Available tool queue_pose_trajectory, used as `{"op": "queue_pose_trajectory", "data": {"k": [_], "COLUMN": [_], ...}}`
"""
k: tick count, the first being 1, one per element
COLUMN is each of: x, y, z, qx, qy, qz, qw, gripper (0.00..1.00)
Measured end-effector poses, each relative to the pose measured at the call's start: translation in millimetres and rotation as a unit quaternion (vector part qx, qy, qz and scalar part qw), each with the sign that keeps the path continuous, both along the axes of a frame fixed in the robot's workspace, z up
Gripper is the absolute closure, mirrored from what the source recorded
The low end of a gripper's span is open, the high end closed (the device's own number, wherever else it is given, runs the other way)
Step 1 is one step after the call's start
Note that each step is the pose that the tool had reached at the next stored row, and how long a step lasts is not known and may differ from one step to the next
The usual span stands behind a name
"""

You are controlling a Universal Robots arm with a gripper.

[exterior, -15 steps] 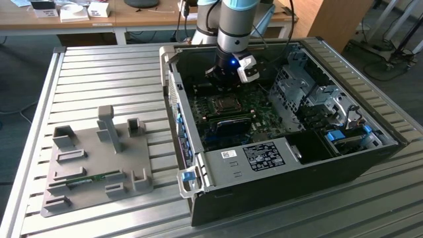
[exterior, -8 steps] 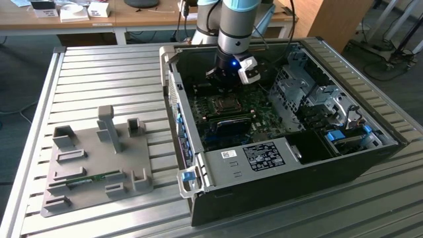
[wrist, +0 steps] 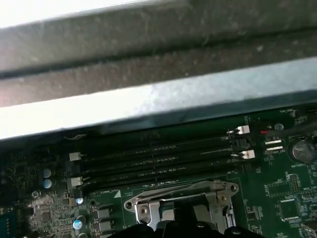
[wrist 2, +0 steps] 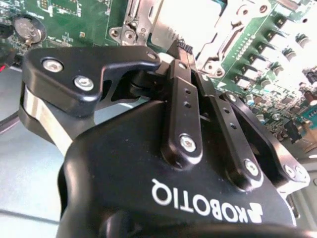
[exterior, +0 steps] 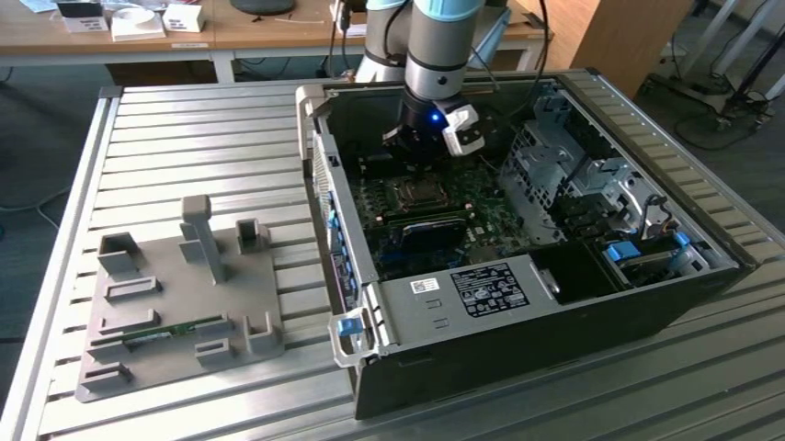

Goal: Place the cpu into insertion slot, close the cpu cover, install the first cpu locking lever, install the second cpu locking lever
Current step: 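Install the first cpu locking lever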

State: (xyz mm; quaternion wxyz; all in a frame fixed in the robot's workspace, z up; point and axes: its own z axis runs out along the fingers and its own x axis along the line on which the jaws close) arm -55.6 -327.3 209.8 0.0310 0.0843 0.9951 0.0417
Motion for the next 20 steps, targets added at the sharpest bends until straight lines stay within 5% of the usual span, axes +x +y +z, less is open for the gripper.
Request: {"op": "queue_pose_trajectory", "data": {"k": [4,14,20], "x": [-0.1,0.4,0.6], "y": [-0.4,-14.2,-15.7], "z": [8.1,8.3,9.0], "qx": [0.0001,0.0000,-0.0001], "qy": [-0.0009,-0.0010,-0.0010], "qz": [0.000,0.000,0.001], "qw": [1.0000,1.0000,1.0000], "gripper": [0.89,0.89,0.89]}}
